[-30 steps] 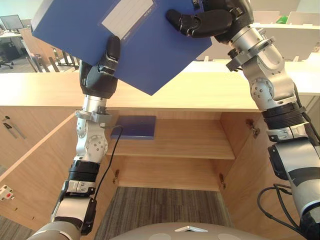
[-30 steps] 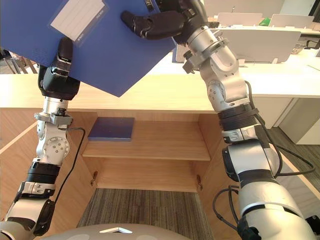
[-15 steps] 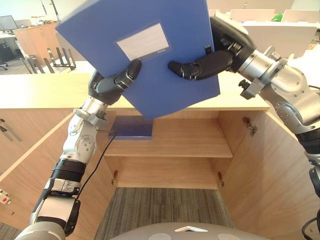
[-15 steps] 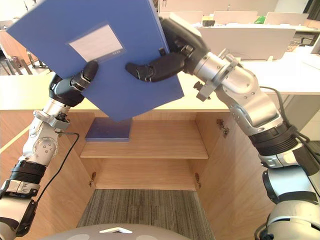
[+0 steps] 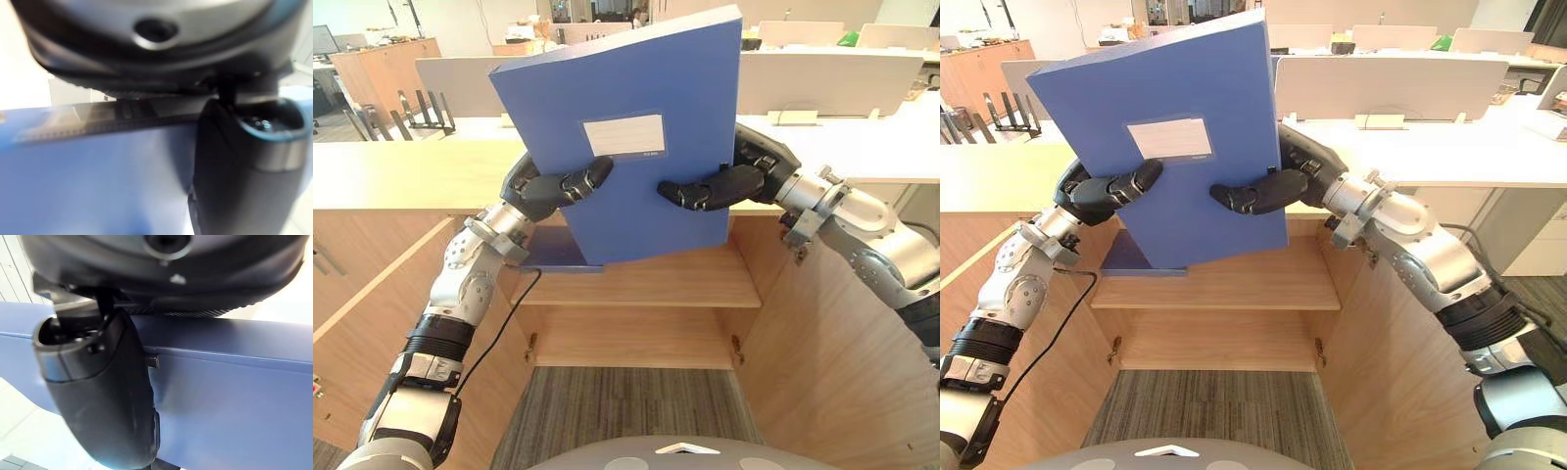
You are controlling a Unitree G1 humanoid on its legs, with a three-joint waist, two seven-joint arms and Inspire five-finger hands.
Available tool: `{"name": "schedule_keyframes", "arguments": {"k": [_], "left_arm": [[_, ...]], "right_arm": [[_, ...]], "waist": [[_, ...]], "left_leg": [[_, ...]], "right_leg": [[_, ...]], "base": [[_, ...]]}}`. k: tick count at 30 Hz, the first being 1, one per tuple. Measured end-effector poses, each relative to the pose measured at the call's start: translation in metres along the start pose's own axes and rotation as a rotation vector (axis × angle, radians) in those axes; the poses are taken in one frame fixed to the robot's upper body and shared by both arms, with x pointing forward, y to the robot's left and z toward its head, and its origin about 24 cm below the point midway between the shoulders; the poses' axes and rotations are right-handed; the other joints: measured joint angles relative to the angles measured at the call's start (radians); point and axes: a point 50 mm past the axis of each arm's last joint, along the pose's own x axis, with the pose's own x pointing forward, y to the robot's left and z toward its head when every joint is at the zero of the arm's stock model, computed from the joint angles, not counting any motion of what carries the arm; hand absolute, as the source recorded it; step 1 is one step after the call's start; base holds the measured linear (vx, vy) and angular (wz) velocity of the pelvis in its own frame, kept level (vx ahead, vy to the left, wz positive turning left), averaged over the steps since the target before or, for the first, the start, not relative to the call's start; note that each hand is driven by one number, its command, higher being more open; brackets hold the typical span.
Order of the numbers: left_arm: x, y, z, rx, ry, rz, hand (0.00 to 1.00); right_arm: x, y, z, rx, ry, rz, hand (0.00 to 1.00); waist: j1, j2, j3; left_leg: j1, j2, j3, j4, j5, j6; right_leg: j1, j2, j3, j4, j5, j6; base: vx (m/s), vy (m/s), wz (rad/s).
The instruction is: Walk over to the cabinet, pick up the folder, carry it to the office cabinet, place the folder inside the office cabinet, then close the office cabinet door
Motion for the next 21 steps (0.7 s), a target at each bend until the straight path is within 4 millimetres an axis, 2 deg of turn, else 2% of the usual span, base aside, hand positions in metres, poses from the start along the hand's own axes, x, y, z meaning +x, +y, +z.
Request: {"name": "schedule_keyframes", "arguments": {"k": [1, 2, 6, 9, 14, 19, 21], "left_arm": [[0.000, 0.000, 0.000, -0.001, -0.001, 0.001, 0.00], [0.000, 0.001, 0.001, 0.002, -0.006, 0.007, 1.00], [0.001, 0.003, 0.008, 0.007, -0.086, 0.067, 1.00], [-0.002, 0.011, 0.016, 0.018, -0.167, 0.213, 1.00], [-0.004, 0.013, 0.023, 0.026, -0.237, 0.267, 1.00], [-0.011, 0.012, 0.015, 0.032, -0.203, 0.320, 1.00], [-0.014, 0.013, 0.008, 0.005, -0.183, 0.373, 1.00]], "right_arm": [[0.000, 0.001, -0.002, 0.014, -0.005, -0.005, 0.00], [0.001, 0.004, -0.006, 0.040, -0.017, -0.013, 0.00], [0.007, 0.020, -0.020, 0.166, -0.069, -0.034, 0.00], [0.021, 0.045, -0.029, 0.320, -0.152, -0.030, 0.00], [0.025, 0.063, -0.043, 0.457, -0.180, -0.051, 0.00], [0.024, 0.071, -0.053, 0.523, -0.170, -0.087, 0.00], [0.025, 0.076, -0.066, 0.573, -0.139, -0.107, 0.00]], "waist": [[0.001, -0.002, 0.001], [0.002, -0.006, 0.003], [0.003, -0.020, -0.002], [-0.001, -0.024, -0.002], [0.008, -0.035, 0.000], [0.018, -0.039, 0.003], [0.018, -0.040, 0.009]], "left_leg": [[0.000, 0.000, 0.000, 0.000, 0.000, 0.000], [0.000, 0.000, -0.001, 0.000, 0.001, 0.000], [-0.001, -0.001, -0.001, 0.000, 0.001, 0.000], [0.001, -0.001, -0.003, 0.000, 0.005, 0.000], [0.001, -0.001, -0.011, 0.000, 0.006, -0.001], [0.006, -0.001, -0.011, 0.000, 0.005, -0.002], [0.014, 0.000, -0.011, 0.000, 0.004, -0.004]], "right_leg": [[0.000, 0.000, 0.000, 0.000, 0.000, 0.000], [0.000, 0.000, -0.001, 0.001, 0.000, 0.000], [0.000, 0.000, -0.001, 0.000, -0.001, 0.001], [0.002, -0.002, -0.003, -0.002, 0.000, 0.001], [0.006, -0.004, -0.010, -0.007, 0.000, 0.001], [0.011, -0.004, -0.012, -0.019, 0.001, 0.003], [0.020, -0.004, -0.016, -0.024, 0.002, 0.005]], "base": [[0.00, 0.000, 0.00], [0.00, 0.000, 0.00], [0.00, 0.000, 0.00], [0.00, 0.000, 0.00], [0.00, 0.002, 0.04], [0.00, 0.000, 0.00], [0.00, 0.000, 0.00]]}}
